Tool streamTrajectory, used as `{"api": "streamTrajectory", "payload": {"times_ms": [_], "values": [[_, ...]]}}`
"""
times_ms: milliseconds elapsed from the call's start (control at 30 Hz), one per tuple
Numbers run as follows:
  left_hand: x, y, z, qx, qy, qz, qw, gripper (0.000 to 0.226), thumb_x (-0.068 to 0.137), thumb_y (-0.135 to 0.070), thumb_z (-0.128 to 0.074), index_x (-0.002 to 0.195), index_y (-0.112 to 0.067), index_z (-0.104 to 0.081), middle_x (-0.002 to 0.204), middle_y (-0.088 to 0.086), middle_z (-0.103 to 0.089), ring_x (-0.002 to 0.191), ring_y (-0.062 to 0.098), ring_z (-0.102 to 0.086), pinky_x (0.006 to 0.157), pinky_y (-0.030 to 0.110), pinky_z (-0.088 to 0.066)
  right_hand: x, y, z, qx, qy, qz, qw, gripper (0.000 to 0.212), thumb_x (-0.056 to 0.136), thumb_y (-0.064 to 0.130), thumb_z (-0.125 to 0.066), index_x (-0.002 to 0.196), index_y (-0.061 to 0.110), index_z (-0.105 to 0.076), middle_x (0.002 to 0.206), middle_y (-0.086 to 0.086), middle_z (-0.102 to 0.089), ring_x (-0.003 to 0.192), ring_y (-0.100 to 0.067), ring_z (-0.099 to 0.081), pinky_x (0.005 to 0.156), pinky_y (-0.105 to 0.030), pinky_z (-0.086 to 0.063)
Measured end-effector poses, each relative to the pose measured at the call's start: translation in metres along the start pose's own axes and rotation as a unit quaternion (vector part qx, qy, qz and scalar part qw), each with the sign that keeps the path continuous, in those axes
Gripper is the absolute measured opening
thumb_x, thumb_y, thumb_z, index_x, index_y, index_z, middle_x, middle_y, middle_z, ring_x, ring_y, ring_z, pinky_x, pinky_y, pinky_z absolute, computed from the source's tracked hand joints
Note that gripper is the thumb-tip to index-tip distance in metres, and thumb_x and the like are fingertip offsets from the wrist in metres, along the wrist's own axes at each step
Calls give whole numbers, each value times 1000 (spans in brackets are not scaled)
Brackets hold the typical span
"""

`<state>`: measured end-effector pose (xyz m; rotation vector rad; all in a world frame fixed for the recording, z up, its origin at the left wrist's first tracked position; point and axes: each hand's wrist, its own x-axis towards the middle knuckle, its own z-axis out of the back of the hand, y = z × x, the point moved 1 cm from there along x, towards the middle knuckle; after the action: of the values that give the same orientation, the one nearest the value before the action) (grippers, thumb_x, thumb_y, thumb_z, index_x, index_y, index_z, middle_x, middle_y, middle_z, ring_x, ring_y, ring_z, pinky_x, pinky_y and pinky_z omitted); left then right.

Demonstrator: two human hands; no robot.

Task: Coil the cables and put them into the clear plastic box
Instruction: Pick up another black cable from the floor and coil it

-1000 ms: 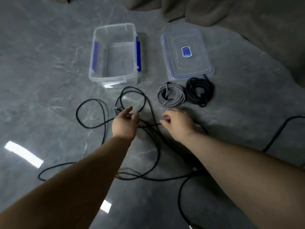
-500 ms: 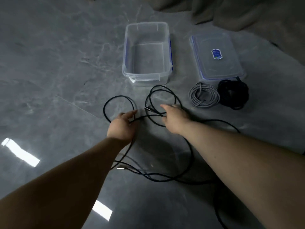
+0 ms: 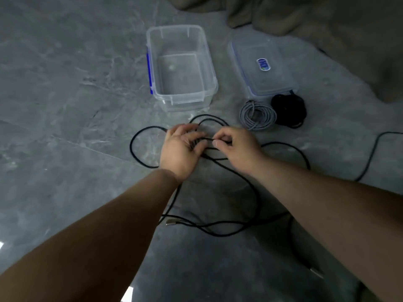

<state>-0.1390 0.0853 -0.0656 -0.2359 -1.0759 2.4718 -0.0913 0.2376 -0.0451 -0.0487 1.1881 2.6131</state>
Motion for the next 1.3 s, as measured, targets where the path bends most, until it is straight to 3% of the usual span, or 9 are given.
{"api": "streamTrajectory", "payload": {"times_ms": [133,267,433,533,633,800,1000,1133,1300], "values": [[3,-27,3,-119,14,-41,992,23,86,-30,-59,95,-16,-76,97,-2,-72,93,14,-65,89,28,-50,-19,9,27,62,-25,-30,997,13,85,9,-65,88,22,-63,71,18,-59,66,6,-56,65,-12,-42],[11,-45,28,-255,-35,44,965,22,92,-18,-62,71,-26,-63,73,-3,-66,76,12,-60,78,26,-49,-31,18,59,-55,-3,-61,997,14,87,7,-63,84,20,-58,70,11,-57,64,-1,-52,58,-10,-38],[15,-66,64,-388,-45,146,909,24,97,-13,-56,74,-16,-61,67,-3,-66,62,1,-63,66,17,-46,-17,37,92,10,-123,-93,988,7,88,9,-62,82,13,-60,74,-7,-63,65,-17,-60,67,-27,-46],[4,-95,69,-433,17,166,886,18,98,-14,-53,81,-18,-60,62,-7,-68,61,4,-65,60,20,-45,-21,56,106,138,-209,-62,966,21,90,9,-59,76,24,-56,56,-1,-58,38,-7,-54,50,-26,-46],[-8,-126,81,-457,73,165,871,17,99,-15,-50,89,-19,-62,64,-6,-69,63,6,-67,65,23,-45,-26,73,118,163,-248,-31,954,18,89,22,-60,75,32,-66,44,8,-53,43,-11,-51,60,-37,-51],[-10,-171,116,-544,53,179,818,17,99,-17,-48,92,-20,-63,75,-6,-72,74,7,-71,78,26,-48,-32,71,124,216,-155,-26,964,36,90,6,-54,123,14,-60,78,4,-57,62,-10,-51,77,-39,-49],[-21,-175,129,-634,-78,186,746,16,99,-20,-48,91,-23,-62,77,-9,-72,77,4,-71,73,22,-51,-78,29,132,267,-63,-68,959,24,85,-11,-59,78,12,-54,61,-5,-56,35,-3,-47,40,-16,-43],[-22,-172,115,-588,-72,176,786,12,97,-14,-53,96,-19,-64,82,-3,-73,84,11,-71,75,26,-53,-78,41,160,119,-128,42,984,6,85,10,-68,89,14,-70,78,1,-69,68,-7,-64,65,-20,-50],[-20,-193,94,-504,-30,152,849,12,96,-12,-55,96,-16,-66,78,-3,-73,76,9,-70,81,28,-48,-91,87,163,-229,21,149,962,23,93,30,-55,110,29,-70,109,2,-61,103,-22,-58,86,-30,-45]]}}
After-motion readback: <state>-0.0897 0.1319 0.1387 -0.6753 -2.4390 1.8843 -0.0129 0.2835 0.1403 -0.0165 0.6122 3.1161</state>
